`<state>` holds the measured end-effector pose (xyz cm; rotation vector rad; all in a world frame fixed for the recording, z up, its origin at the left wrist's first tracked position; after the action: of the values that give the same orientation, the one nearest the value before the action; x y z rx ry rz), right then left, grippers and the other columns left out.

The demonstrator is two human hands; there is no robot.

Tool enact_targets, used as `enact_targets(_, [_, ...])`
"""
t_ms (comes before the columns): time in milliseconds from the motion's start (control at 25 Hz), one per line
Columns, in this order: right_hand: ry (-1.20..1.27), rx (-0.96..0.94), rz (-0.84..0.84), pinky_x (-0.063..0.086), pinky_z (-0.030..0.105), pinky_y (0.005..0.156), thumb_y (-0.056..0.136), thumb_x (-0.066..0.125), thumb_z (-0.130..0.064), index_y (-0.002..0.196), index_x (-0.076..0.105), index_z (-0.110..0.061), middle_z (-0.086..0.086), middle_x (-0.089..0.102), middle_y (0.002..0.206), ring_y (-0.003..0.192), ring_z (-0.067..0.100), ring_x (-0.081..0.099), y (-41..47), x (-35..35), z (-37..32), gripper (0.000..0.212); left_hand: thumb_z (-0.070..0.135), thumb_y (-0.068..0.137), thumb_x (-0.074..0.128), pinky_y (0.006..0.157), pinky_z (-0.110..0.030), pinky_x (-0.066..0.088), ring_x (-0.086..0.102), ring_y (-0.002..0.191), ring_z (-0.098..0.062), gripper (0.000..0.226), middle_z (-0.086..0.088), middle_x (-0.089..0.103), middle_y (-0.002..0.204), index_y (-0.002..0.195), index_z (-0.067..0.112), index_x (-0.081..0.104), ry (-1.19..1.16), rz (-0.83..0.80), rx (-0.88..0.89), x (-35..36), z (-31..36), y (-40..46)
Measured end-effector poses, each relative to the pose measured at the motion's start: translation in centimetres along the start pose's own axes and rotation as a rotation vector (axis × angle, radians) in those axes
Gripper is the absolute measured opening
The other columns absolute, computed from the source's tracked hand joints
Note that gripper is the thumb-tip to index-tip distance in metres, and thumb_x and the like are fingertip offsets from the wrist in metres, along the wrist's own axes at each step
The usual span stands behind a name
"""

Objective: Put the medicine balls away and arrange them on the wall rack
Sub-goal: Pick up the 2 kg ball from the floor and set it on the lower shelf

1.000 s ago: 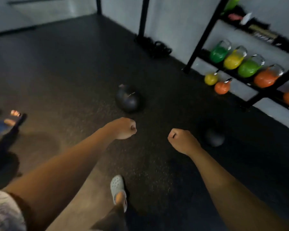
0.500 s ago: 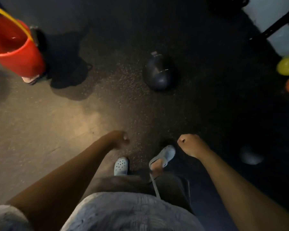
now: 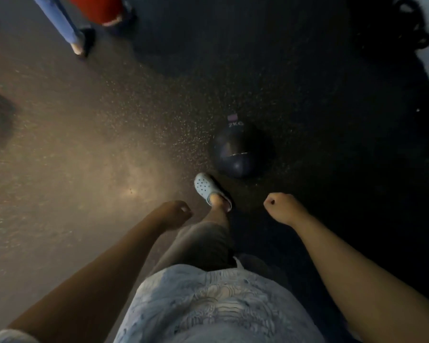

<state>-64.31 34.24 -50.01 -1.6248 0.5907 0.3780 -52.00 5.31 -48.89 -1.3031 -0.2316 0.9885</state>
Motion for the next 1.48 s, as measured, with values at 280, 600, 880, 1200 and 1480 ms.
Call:
enact_targets(280, [-0.079,-0.035,-0.045,0.045,0.033,0.067,0.105,0.048,-0.031,0.089,0.063,-0.019,0.005,0.064,0.089,0.084,0.025,0.063,13.3,-10.1,-4.7,0.025,0.020,0.107,0.054,0.098,-0.033,0.044,0.062,0.131,-0.032,0.034,-0.016,0.068,0.142,0.135,0.009,0.068,-0.199,0.054,-0.104,-7.5,7.3,13.7])
enact_targets(600, [-0.211,-0.082,0.036,0.049,0.040,0.081,0.108,0.039,-0.032,0.123,0.063,-0.012,0.014,0.067,0.120,0.102,0.032,0.064,31.5,-12.6,-6.0,0.035,0.022,0.103,0.055,0.108,-0.049,0.051,0.061,0.131,-0.043,0.044,-0.025,0.063,0.145,0.144,0.006,0.057,-0.309,0.151,-0.206,-7.3,10.6,31.8])
enact_targets(880, [-0.063,0.035,0.126,0.043,0.046,0.088,0.102,0.024,-0.069,0.160,0.033,-0.020,0.019,0.042,0.155,0.129,0.043,0.054,48.6,-7.1,-1.7,0.076,0.065,0.105,0.038,0.117,-0.054,0.040,0.049,0.145,-0.046,0.078,-0.026,0.047,0.161,0.157,0.007,0.045,-0.586,0.395,-0.447,-3.7,4.9,47.5])
enact_targets(1200, [0.671,0.180,0.026,0.040,0.049,0.109,0.091,0.038,-0.081,0.161,0.031,-0.033,0.011,0.039,0.163,0.140,0.035,0.046,52.8,-3.1,0.8,0.086,0.084,0.067,0.068,0.120,-0.049,0.046,0.064,0.135,-0.029,0.101,-0.005,0.066,0.149,0.150,0.026,0.060,-1.415,0.369,-0.385,1.1,4.5,53.1])
enact_targets(1480, [0.897,0.141,0.242,0.048,0.049,0.104,0.091,0.046,-0.076,0.152,0.044,-0.034,0.007,0.048,0.154,0.130,0.032,0.054,44.1,-20.4,0.4,0.074,0.084,0.064,0.063,0.116,-0.054,0.049,0.066,0.129,-0.030,0.100,-0.008,0.069,0.138,0.139,0.019,0.063,-1.256,0.480,-0.155,-12.7,18.0,44.3])
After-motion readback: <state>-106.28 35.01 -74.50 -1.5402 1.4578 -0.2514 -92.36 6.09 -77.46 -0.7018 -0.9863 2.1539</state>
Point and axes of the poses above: each hand's wrist, its own y-axis towards the middle knuckle, its own x-axis out of the palm, z = x × y, the point moved 10 cm from there along y, towards the middle knuckle
